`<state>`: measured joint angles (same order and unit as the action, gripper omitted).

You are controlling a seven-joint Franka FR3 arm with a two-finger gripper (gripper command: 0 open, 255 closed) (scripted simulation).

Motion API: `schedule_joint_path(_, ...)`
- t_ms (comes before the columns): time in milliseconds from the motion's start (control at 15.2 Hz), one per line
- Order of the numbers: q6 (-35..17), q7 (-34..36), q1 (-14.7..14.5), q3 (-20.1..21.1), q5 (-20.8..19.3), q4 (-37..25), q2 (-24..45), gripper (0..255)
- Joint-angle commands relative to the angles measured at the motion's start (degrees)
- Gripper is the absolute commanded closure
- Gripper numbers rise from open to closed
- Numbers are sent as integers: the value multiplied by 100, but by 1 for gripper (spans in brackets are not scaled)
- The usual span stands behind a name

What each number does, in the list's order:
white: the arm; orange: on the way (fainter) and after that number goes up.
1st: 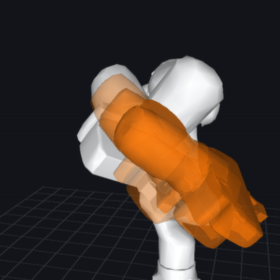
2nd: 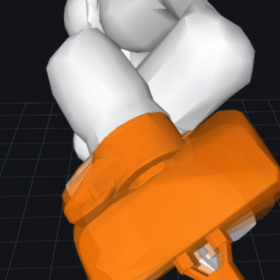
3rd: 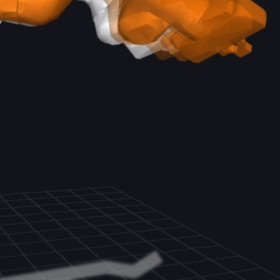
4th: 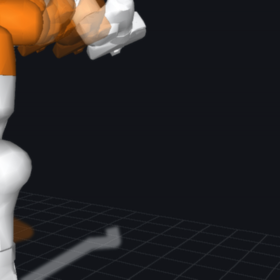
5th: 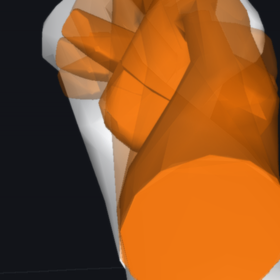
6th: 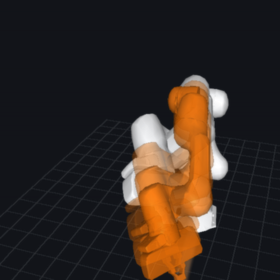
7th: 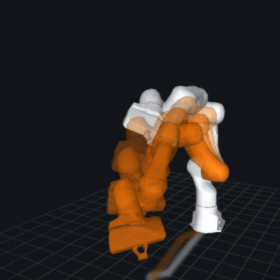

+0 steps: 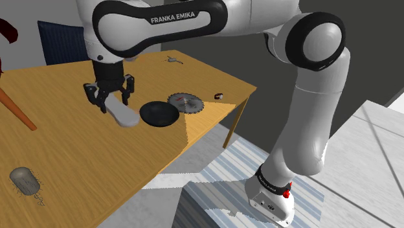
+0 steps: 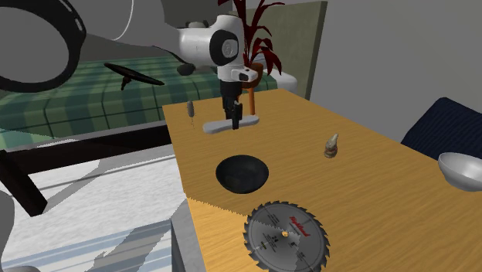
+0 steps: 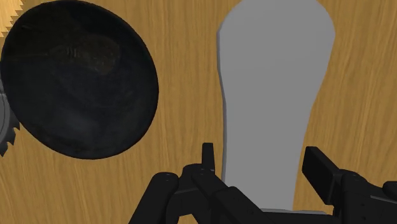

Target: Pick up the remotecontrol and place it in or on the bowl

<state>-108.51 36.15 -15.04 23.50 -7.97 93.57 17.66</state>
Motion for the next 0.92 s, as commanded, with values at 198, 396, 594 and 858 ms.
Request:
schedule_joint_path(198, -272, -648, 493, -129, 339, 1003, -820, 255)
schedule_joint_path(396, -399, -1077, 746, -261, 521, 1531, -1267, 255)
schedule_joint_path(594, -490, -1518, 965, -432, 670, 1989, -1669, 255)
schedule_joint_path(858, -622, -1911, 1139, -612, 764, 2400, -1968, 255)
